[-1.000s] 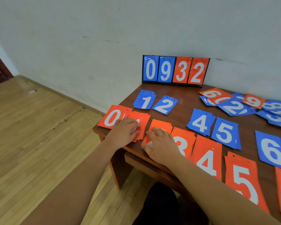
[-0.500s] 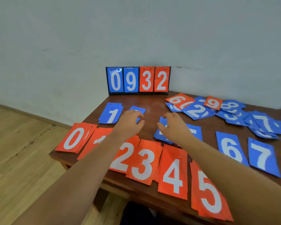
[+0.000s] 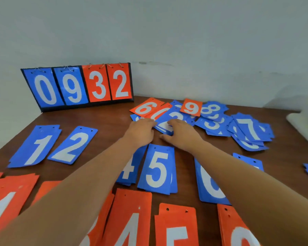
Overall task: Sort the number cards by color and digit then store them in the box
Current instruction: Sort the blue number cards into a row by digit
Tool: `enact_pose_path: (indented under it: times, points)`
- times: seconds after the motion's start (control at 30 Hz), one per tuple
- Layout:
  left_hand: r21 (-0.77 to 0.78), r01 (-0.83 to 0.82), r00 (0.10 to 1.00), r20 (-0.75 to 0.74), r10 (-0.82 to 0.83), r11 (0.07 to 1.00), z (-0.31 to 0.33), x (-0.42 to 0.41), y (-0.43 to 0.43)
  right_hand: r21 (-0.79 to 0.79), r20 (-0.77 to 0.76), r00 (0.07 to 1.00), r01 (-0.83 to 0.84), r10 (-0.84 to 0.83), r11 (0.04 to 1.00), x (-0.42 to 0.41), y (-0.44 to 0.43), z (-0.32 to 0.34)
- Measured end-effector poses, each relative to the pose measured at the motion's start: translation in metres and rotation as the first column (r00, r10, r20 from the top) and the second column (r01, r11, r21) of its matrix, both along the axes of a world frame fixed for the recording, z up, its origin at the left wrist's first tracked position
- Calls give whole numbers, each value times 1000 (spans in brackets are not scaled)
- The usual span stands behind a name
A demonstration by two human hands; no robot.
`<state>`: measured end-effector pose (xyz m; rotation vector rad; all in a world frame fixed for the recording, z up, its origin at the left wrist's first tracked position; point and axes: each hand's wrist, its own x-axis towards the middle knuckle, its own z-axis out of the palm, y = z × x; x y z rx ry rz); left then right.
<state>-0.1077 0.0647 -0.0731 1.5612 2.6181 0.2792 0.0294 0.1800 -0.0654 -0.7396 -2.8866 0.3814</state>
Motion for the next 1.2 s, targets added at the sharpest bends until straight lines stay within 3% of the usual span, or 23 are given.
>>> enact_pose_path:
  times: [0.17,0.23,0.3,0.33,0.37,0.4,0.43,0.47,0.5,0.53,0.6,0.67,0.8,0.87,0.93,1.0,1.1,1.2]
  points:
    - [179,47,999,-29,-42,983,-6,-1,-2,241,12,990,-136,137,961,2,4,-9]
    - [256,-5,1000,-10,7,967,0,6,-5,326,28,990,-138,136,935,7,1,-5]
    - [320,-171,982,126,137,932,15,20,-5,349,-49,996,-54,76,936,13,-1,2]
    - [322,-297,934,294,203,899,24,28,-5,330,-101,994,3,32,944,17,-1,7]
    - [284,-443,804,545,237,850,31,35,-3,305,-161,987,54,-4,951,21,-2,11]
    - [190,-565,558,805,202,803,39,42,-1,280,-221,975,82,-19,957,26,-3,13]
    - [83,-623,267,957,111,778,47,49,-1,257,-277,961,80,-6,963,32,-5,16]
    - [25,-632,52,999,10,775,53,55,-3,238,-317,948,52,27,970,37,-9,18]
    - [17,-638,-61,996,-72,770,55,60,-4,219,-333,940,2,72,976,44,-15,20]
    - [25,-658,-96,989,-116,753,58,64,-5,195,-326,937,-61,123,979,51,-20,22]
    - [35,-699,-60,992,-108,714,61,71,-6,130,-301,932,-170,202,977,65,-28,23]
    - [41,-713,2,998,-56,700,59,77,-7,59,-304,935,-172,182,983,80,-27,24]
    - [136,-677,180,983,-17,723,48,89,-9,-167,-399,898,127,-185,978,95,-9,28]
    - [223,-631,261,963,-67,743,47,100,-10,-484,-405,817,190,-411,854,93,-2,33]
    - [286,-579,316,942,-113,764,47,109,-10,-759,-355,758,107,-547,642,90,1,38]
    - [327,-551,363,922,-132,767,47,117,-9,-812,-350,742,63,-571,580,91,-2,41]
    - [360,-593,342,922,-180,720,50,125,-13,-801,-372,712,79,-596,594,102,-7,48]
    - [338,-646,264,940,-215,685,56,135,-25,-854,-376,643,39,-667,519,126,-12,61]
